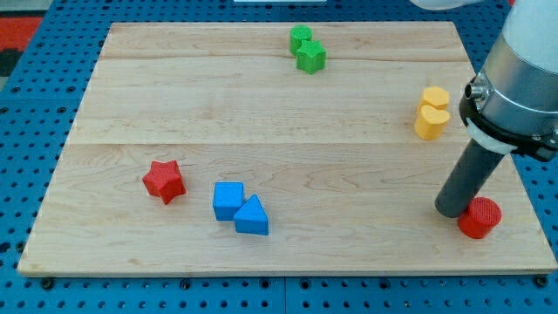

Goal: Move the red star closer to the red circle

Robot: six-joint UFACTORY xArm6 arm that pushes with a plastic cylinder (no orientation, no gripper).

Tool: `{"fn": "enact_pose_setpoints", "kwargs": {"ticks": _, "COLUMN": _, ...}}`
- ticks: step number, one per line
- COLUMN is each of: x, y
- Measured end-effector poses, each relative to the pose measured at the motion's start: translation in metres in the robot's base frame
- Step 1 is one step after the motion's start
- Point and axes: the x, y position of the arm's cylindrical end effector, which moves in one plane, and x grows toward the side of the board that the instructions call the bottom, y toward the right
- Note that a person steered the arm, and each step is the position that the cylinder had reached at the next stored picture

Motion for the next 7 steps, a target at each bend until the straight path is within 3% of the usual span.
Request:
{"fn": "enact_pose_setpoints", "kwargs": {"ticks": 1, "x": 0.0, "y": -0.001}}
{"fn": "enact_pose_setpoints", "kwargs": {"ticks": 3, "x": -0.035, "y": -0.085}}
{"fn": "enact_pose_setpoints", "kwargs": {"ticks": 5, "x": -0.094, "y": -0.226}}
{"fn": "enact_pose_setpoints", "kwargs": {"ticks": 7, "x": -0.11, "y": -0.409}}
